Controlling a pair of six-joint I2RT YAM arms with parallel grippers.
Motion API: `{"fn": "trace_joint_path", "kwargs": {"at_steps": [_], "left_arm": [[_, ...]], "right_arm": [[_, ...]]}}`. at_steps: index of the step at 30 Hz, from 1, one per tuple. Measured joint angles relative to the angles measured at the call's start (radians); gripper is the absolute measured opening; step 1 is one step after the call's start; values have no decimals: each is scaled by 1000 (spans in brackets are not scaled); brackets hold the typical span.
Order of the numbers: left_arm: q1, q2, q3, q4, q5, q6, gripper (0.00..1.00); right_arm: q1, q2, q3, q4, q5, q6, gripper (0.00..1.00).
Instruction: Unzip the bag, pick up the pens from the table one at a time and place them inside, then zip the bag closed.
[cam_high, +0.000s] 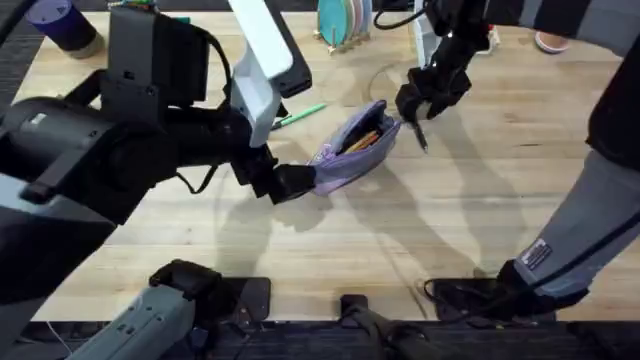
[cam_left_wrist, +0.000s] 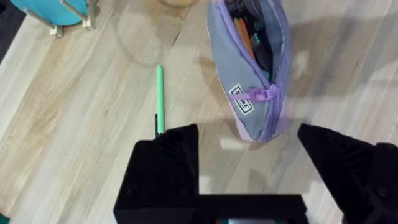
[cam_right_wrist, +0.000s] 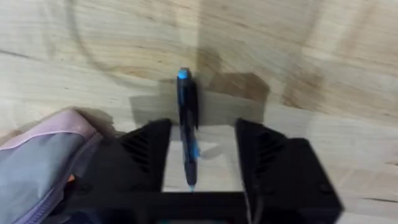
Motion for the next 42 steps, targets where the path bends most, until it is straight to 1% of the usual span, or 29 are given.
{"fn": "trace_joint_path", "kwargs": {"at_steps": [1,4,6,7,15,20,23,24,27,31,34,37,42], "left_arm": [[0,0,0,1,0,0,994],[0,0,0,1,0,0,994],[0,0,0,1,0,0,993],[0,0,0,1,0,0,993],[0,0,0,1,0,0,994],[0,0,0,1,0,0,994],[0,0,0,1,0,0,994],[0,0,0,1,0,0,994],[0,0,0,1,0,0,994],[0,0,0,1,0,0,994],[0,0,0,1,0,0,993],[0,0,0,1,0,0,993],[0,0,0,1,0,0,993]], "right_arm": [[0,-4,-6,2,1,2,340],[0,-8,-13,2,4,6,159],[0,-9,-13,3,3,7,62],[0,-10,-14,2,2,7,47],[2,-10,-13,-1,16,10,38],[8,1,12,-61,47,0,31],[8,22,57,-91,58,-13,33],[8,29,122,-100,67,-28,34],[8,29,190,-101,70,-52,34],[8,24,251,-101,70,-74,34],[8,-7,271,-103,66,-80,34],[8,-60,280,-101,37,-99,34],[8,-142,294,-104,-51,-180,34]]}}
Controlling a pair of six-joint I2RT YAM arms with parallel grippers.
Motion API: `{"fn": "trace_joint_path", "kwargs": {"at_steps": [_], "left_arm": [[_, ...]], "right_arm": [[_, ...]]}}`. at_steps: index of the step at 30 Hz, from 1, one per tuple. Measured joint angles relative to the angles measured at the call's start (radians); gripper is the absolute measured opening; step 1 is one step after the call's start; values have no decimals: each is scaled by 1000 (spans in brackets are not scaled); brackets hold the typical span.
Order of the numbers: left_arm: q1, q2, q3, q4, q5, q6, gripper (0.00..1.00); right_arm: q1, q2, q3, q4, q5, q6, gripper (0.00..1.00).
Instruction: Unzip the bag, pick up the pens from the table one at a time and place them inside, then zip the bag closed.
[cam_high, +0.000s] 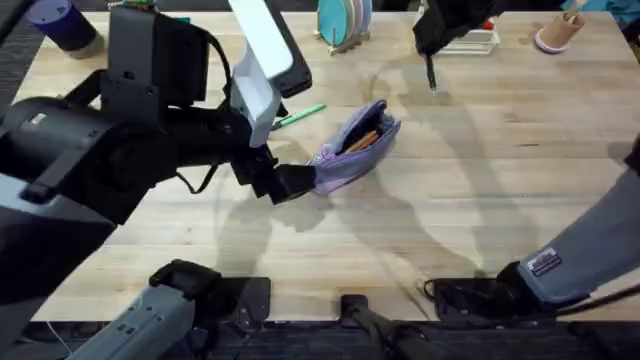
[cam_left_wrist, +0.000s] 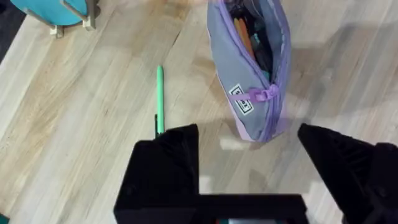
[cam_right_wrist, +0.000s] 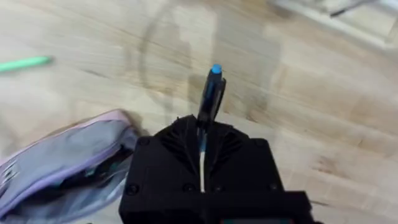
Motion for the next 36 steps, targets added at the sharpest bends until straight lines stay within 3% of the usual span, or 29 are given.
{"fn": "trace_joint_path", "kwargs": {"at_steps": [10,23,36], "left_arm": [[0,0,0,0,0,0,993],[0,0,0,0,0,0,993],[0,0,0,0,0,0,993]], "right_arm": [[0,-42,2,-49,-145,2,35],[2,-42,2,-85,-239,483,34],[43,-42,2,-133,-293,691,34]]}}
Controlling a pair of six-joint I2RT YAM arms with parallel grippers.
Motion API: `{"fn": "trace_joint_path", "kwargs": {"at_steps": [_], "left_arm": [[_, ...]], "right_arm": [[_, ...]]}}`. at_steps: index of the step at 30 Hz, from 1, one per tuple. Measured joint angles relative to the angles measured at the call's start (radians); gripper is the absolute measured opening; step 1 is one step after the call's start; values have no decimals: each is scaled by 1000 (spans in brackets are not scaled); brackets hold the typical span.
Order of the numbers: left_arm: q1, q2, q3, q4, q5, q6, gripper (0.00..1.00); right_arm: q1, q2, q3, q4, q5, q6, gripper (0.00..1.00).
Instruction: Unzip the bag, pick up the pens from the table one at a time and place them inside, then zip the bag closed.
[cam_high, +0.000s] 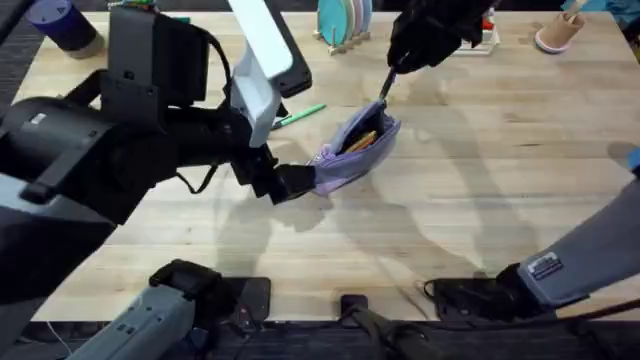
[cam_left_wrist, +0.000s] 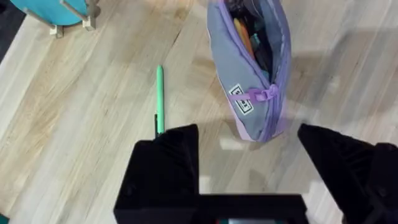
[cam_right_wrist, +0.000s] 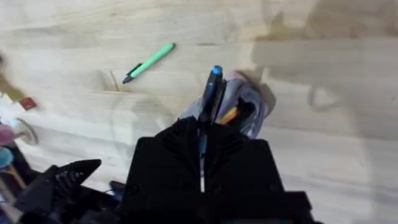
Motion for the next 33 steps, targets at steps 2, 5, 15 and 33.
{"fn": "trace_joint_path", "kwargs": {"at_steps": [2,5,15,33], "left_arm": [[0,0,0,0,0,0,993],[0,0,0,0,0,0,993],[0,0,0,0,0,0,993],[0,0,0,0,0,0,994]], "right_arm": [[0,0,0,-6,-2,35,34],[0,0,0,-29,5,84,35],[32,0,0,-98,152,246,35],[122,0,-136,-81,284,478,35]]}}
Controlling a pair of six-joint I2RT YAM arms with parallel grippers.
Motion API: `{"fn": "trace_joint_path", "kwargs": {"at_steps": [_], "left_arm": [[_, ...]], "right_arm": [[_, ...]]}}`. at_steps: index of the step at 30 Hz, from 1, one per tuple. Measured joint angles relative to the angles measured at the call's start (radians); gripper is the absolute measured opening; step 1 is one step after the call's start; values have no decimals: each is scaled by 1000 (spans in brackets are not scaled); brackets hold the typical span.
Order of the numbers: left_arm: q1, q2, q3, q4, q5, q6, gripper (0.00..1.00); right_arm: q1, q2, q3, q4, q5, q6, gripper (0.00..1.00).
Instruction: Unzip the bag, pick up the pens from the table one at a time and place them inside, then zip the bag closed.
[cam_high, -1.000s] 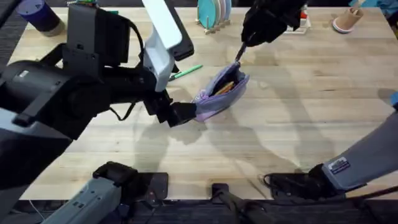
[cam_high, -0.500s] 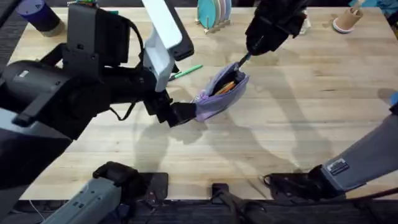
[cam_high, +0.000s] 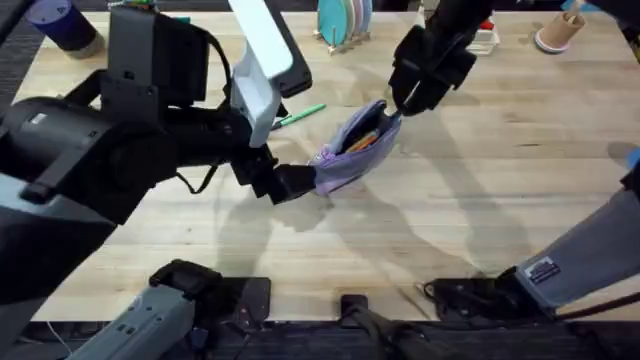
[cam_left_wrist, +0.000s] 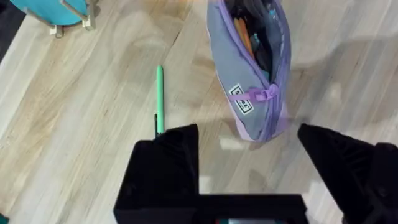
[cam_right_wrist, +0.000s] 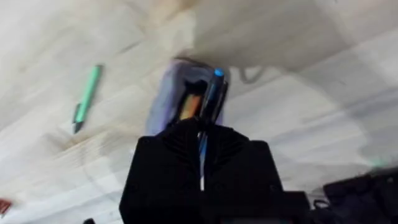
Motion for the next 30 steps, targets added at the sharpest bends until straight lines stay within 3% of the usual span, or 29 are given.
{"fn": "trace_joint_path", "kwargs": {"at_steps": [10,24,30], "left_arm": [[0,0,0,0,0,0,993],[0,0,0,0,0,0,993],[0,0,0,-4,0,0,993]], "right_arm": [[59,0,-32,75,3,88,36],[191,0,-32,32,4,187,31],[196,0,-68,55,65,223,33]]}}
